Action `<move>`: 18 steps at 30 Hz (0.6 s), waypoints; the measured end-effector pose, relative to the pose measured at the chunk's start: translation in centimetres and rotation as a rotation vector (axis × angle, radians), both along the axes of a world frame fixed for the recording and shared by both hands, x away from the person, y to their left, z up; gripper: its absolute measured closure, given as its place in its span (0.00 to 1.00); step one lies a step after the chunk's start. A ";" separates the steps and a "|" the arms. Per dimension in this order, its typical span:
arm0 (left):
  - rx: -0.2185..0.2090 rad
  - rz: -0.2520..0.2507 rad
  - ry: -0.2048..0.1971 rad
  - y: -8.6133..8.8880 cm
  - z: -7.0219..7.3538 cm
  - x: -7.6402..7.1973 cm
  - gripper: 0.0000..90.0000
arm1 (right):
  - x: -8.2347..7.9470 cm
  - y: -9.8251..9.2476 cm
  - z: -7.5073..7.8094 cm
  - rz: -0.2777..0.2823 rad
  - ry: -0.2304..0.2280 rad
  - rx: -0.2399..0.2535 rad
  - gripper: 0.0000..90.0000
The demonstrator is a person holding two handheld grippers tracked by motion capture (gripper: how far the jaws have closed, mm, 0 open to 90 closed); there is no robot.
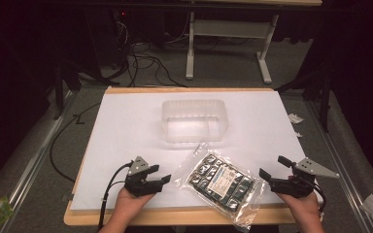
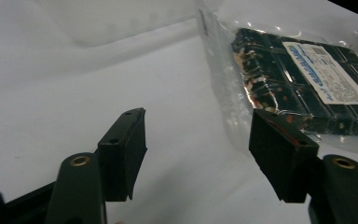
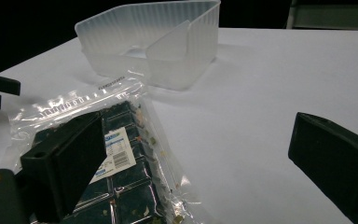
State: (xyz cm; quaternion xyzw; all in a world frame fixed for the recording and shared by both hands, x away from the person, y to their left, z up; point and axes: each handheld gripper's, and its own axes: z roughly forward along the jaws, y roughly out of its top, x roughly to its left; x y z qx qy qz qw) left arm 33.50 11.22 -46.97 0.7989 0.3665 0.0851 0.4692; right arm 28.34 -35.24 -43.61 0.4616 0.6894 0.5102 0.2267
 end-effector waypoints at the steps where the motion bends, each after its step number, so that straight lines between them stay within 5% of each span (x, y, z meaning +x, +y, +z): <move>1: 0.004 -0.003 0.009 -0.4 -0.2 0.0 0.44 | 0.0 0.0 0.0 0.001 0.001 -0.002 0.05; 13: -0.021 -0.043 0.138 -2.6 -1.3 1.0 0.60 | 0.0 0.1 -0.2 0.004 0.014 -0.005 0.05; 18: 0.016 -0.080 0.124 -3.4 -1.4 0.5 0.75 | 0.0 0.2 -0.1 0.009 0.007 -0.010 0.06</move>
